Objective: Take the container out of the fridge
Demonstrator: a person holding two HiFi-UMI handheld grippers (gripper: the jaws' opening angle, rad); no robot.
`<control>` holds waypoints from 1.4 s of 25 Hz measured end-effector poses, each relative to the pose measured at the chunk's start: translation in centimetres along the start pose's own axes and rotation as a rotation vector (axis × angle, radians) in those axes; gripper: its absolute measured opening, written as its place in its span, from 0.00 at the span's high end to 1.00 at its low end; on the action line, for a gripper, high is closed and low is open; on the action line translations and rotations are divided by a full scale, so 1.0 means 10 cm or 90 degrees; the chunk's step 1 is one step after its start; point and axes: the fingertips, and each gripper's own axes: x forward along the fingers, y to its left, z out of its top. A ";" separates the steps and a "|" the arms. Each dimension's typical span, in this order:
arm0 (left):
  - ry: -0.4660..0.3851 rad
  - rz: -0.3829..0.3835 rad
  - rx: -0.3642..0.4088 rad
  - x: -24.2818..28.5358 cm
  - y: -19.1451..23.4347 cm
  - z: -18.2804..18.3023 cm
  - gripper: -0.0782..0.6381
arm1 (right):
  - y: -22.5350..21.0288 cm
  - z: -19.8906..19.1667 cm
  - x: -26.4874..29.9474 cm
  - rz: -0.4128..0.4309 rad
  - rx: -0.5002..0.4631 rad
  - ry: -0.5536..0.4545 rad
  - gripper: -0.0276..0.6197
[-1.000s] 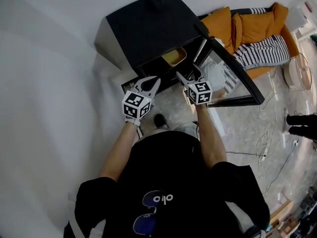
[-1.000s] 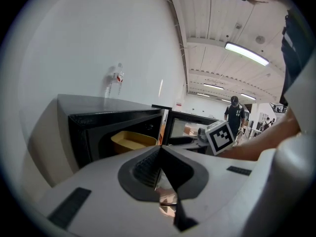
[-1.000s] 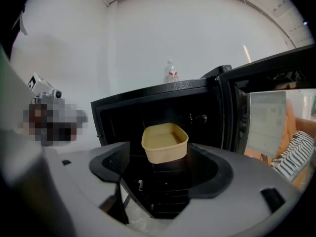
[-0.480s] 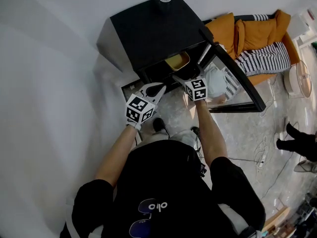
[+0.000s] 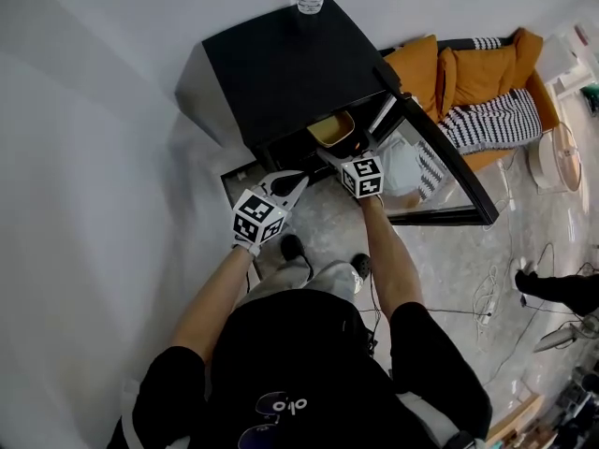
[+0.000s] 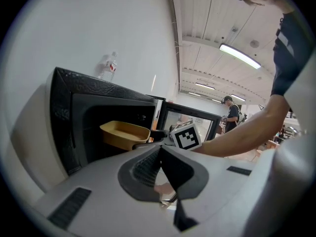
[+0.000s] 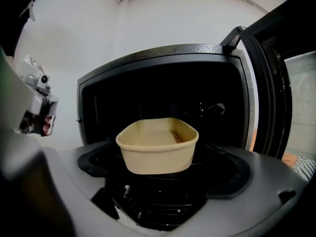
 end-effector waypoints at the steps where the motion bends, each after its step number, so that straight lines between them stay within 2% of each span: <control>1: 0.002 -0.001 -0.001 0.01 0.00 -0.02 0.89 | 0.00 0.00 0.02 0.000 -0.004 -0.001 0.10; 7: 0.011 -0.010 0.006 0.03 -0.07 -0.08 0.89 | -0.01 -0.02 0.13 -0.005 -0.010 -0.010 0.10; 18: 0.012 0.007 0.005 0.00 0.01 -0.08 0.89 | -0.01 0.03 0.28 -0.014 -0.020 -0.013 0.11; 28: 0.011 0.014 -0.003 0.01 -0.02 -0.12 0.89 | 0.03 0.04 0.16 -0.012 -0.018 -0.006 0.14; 35: 0.004 0.030 -0.012 0.04 -0.12 -0.10 0.89 | 0.06 0.05 -0.12 0.004 -0.020 0.003 0.14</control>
